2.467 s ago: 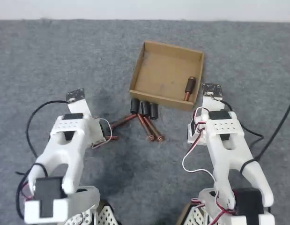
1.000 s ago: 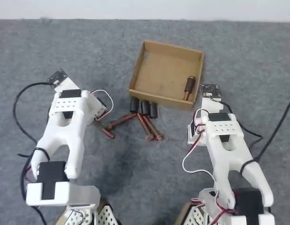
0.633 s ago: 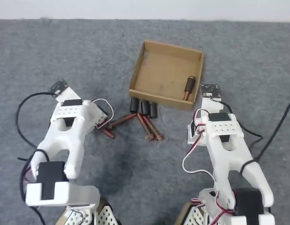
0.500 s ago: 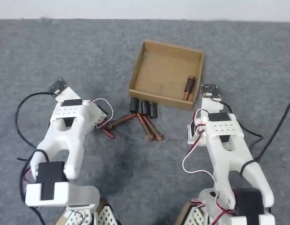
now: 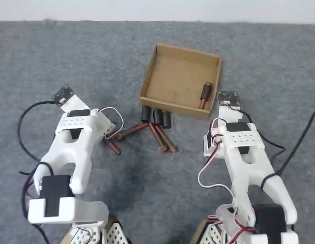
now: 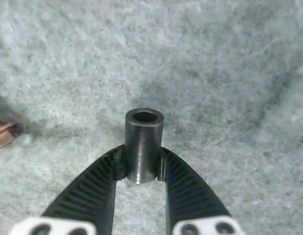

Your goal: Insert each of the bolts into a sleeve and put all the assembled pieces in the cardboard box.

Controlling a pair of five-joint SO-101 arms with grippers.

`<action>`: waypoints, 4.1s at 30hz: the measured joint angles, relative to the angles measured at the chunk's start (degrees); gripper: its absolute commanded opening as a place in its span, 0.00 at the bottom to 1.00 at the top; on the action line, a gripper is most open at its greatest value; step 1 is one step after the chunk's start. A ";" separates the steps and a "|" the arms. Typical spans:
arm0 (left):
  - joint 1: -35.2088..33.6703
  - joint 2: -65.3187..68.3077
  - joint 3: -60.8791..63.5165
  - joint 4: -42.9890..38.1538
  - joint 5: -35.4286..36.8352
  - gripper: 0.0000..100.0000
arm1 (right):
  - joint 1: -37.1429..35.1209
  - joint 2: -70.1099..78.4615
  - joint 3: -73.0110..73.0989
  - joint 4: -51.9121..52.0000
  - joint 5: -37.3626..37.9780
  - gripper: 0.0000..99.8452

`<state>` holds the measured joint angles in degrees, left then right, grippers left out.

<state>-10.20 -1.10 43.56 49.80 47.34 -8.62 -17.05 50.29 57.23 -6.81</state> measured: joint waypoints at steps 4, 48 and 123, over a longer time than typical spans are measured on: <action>0.00 0.00 0.00 0.00 0.00 0.16 | 0.00 0.00 0.00 0.00 0.00 0.01; -1.14 0.79 -4.84 7.30 -24.00 0.01 | 0.00 0.00 0.00 0.00 0.00 0.01; -1.32 -3.43 1.85 1.05 -39.65 0.01 | -27.08 43.08 24.09 -152.18 13.01 0.01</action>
<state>-11.52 -4.53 45.41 50.86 7.69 -35.69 26.02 74.37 -94.95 6.20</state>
